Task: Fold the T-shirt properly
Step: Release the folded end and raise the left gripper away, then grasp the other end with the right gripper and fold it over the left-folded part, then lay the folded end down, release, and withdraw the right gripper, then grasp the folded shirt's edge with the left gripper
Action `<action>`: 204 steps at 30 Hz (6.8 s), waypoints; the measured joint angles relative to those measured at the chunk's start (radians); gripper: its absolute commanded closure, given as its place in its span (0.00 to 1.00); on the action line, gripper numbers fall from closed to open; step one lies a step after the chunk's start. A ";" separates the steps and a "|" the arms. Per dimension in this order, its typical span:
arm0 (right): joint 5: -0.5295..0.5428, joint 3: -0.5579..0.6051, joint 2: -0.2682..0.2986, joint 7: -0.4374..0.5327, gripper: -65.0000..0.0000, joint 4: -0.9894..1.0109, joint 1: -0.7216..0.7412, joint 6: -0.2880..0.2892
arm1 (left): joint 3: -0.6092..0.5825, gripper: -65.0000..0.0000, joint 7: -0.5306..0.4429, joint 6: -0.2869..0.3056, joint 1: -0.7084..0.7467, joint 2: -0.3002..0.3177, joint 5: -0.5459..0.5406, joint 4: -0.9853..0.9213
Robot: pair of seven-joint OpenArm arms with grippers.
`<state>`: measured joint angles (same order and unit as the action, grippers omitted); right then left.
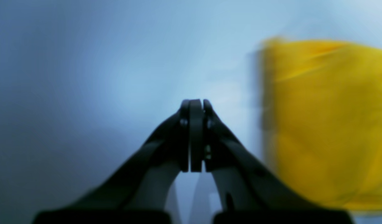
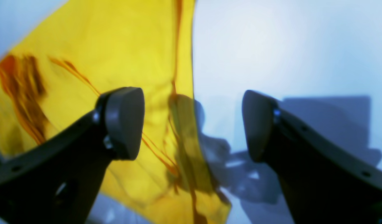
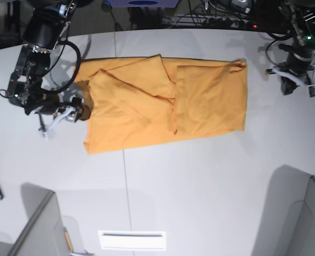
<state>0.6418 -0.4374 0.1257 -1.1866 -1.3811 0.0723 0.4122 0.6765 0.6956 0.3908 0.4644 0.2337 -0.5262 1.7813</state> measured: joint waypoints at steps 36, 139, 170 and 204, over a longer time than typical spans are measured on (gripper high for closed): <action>0.068 0.197 -0.020 0.035 1.00 0.140 0.023 0.041 | -0.261 1.00 -0.019 0.043 -0.174 -0.031 -0.009 -0.255; 0.001 0.930 -0.066 0.198 1.00 -0.270 0.142 -0.646 | 0.092 1.00 -0.001 0.032 -0.143 0.036 -0.021 -0.156; 0.196 1.414 -0.259 0.647 1.00 0.200 0.411 -0.582 | 0.118 1.00 0.001 0.029 -0.128 0.035 -0.021 -0.161; 0.305 0.750 0.291 0.626 1.00 -0.420 -0.166 -0.588 | -0.215 0.00 0.013 0.029 -0.064 -0.040 -0.448 0.035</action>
<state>0.9466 0.3122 0.4171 -0.5610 -1.8008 -0.0933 -0.1757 0.4618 0.7090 0.4202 0.4000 0.1936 -0.9745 1.8164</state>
